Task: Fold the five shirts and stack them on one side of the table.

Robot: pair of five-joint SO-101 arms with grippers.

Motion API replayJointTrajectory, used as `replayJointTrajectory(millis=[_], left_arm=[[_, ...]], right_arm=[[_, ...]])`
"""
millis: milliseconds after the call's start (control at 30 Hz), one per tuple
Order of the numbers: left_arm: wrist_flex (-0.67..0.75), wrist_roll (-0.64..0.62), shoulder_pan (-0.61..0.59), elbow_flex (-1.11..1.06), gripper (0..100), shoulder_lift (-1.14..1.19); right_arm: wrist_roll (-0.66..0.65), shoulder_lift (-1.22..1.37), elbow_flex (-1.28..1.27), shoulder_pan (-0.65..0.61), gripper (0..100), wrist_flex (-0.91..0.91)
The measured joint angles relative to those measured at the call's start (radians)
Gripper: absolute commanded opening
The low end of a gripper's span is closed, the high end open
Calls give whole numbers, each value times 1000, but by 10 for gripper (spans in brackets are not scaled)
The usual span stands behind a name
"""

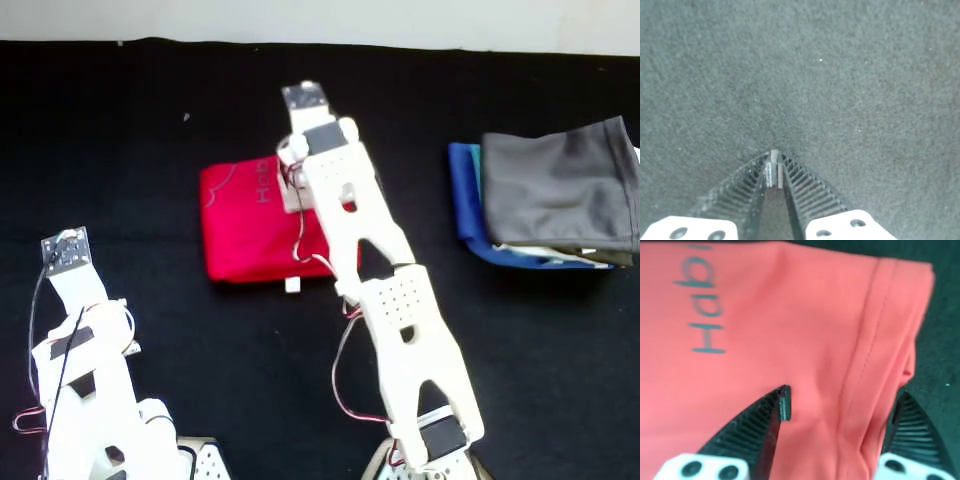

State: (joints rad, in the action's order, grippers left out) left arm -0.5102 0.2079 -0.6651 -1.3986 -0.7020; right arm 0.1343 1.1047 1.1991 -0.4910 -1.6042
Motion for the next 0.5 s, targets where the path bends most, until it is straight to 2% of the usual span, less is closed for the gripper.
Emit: replayJointTrajectory(millis=[167,233,333,400,500], left_arm=[[0,0,0,0,8,0],[0,0,0,0,8,0],[0,0,0,0,8,0],[0,0,0,0,8,0],[0,0,0,0,8,0]], right_arm=[[0,60,12,0,297,26],[0,80,12,0,202,29],[0,91,14,2,0,31],[0,91,14,2,28,34],[-2,91,14,5,7,35]])
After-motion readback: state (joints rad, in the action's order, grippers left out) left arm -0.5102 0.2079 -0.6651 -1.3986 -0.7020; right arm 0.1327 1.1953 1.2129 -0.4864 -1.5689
